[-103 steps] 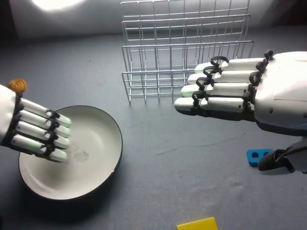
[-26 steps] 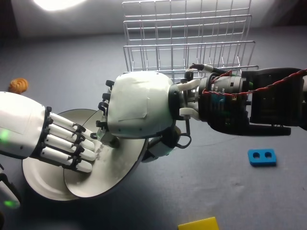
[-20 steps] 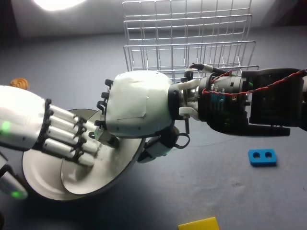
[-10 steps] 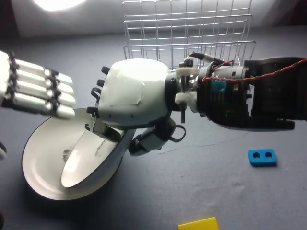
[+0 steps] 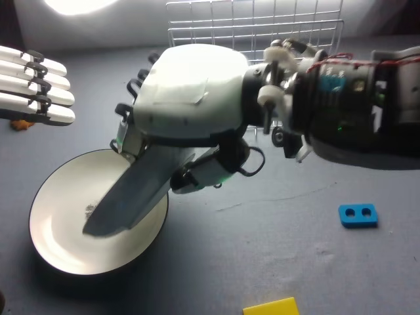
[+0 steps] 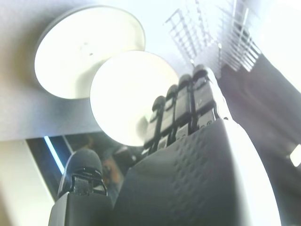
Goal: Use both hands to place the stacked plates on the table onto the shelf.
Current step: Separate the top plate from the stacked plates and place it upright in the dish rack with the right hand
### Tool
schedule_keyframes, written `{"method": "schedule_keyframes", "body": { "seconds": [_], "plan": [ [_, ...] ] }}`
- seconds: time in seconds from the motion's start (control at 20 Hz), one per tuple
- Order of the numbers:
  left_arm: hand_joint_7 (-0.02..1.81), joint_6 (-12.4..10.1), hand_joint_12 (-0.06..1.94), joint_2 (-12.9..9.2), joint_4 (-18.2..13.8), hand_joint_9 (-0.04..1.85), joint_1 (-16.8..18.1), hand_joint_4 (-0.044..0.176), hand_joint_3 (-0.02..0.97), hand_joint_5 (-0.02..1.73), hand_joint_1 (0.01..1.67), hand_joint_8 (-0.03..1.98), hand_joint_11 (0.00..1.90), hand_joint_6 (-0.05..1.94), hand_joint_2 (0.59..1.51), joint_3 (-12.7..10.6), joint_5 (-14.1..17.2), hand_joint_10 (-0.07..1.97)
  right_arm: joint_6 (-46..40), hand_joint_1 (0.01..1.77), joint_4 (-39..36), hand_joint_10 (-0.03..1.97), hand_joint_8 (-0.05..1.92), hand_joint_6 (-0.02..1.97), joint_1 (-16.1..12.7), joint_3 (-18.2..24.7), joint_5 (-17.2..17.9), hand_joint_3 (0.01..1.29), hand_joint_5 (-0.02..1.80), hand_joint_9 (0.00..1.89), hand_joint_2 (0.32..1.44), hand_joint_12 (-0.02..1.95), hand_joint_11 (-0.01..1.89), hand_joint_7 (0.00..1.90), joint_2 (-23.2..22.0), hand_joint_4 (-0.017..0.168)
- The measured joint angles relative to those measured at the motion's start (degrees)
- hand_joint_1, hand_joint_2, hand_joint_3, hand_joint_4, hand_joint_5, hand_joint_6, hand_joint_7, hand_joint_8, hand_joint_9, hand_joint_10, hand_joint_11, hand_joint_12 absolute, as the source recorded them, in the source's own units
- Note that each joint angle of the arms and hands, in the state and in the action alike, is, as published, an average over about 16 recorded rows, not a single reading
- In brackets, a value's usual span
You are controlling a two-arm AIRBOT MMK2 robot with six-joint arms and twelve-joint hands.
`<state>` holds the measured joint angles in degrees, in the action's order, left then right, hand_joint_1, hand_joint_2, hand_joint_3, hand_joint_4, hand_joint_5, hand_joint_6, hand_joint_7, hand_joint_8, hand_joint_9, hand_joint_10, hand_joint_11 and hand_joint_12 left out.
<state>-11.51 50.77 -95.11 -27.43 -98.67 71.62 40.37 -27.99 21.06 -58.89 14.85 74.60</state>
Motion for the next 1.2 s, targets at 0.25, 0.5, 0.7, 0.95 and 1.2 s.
{"method": "schedule_keyframes", "body": {
  "seconds": [0.25, 0.5, 0.7, 0.95, 1.2],
  "plan": [
    [0.03, -1.4, 0.0, -1.2, -1.1, 0.02, 1.5, 0.002, 0.022, 0.04, 0.02, 0.01, 0.01, 0.01, 1.219, 0.9, -1.4, 0.0, 0.3, 1.22, 3.8, -0.01, 0.73, 0.94, -2.3, 5.0, -1.1, 0.01, 0.96, 1.4, 0.95, 0.83, 1.08, 1.18, -5.2, -0.002],
    [0.03, -2.2, 0.0, -1.4, -1.5, 0.02, 2.0, 0.002, 0.022, 0.04, 0.02, 0.01, 0.01, 0.01, 1.219, 1.0, -2.5, 0.0, -2.3, 1.22, 4.6, -0.01, 0.71, 0.93, -5.0, 8.7, -1.5, 0.01, 0.96, 1.41, 0.95, 0.84, 1.08, 1.19, -10.4, -0.006],
    [0.03, -2.8, 0.0, -1.4, -2.0, 0.02, 2.0, 0.002, 0.021, 0.04, 0.02, 0.01, 0.02, 0.01, 1.219, 1.3, -2.9, 0.0, -7.5, 1.23, 2.9, -0.01, 0.7, 0.92, -7.1, 10.3, -1.7, 0.01, 0.96, 1.4, 0.96, 0.84, 1.07, 1.19, -14.1, -0.007],
    [0.02, -3.2, 0.0, -1.5, -2.9, 0.02, 1.4, 0.002, 0.022, 0.04, 0.02, 0.01, 0.02, 0.01, 1.22, 2.2, -3.0, 0.0, -17.8, 1.23, -2.6, -0.01, 0.7, 0.91, -9.9, 10.7, -1.6, 0.01, 0.95, 1.4, 0.96, 0.85, 1.06, 1.19, -17.2, -0.008],
    [0.02, -3.4, 0.01, -1.5, -3.7, 0.02, -0.6, 0.002, 0.022, 0.04, 0.02, 0.01, 0.02, 0.01, 1.221, 3.6, -3.2, 0.0, -29.1, 1.23, -6.8, -0.01, 0.7, 0.91, -12.3, 9.5, -2.1, 0.01, 0.94, 1.4, 0.96, 0.85, 1.05, 1.18, -18.8, -0.008]
  ]
}}
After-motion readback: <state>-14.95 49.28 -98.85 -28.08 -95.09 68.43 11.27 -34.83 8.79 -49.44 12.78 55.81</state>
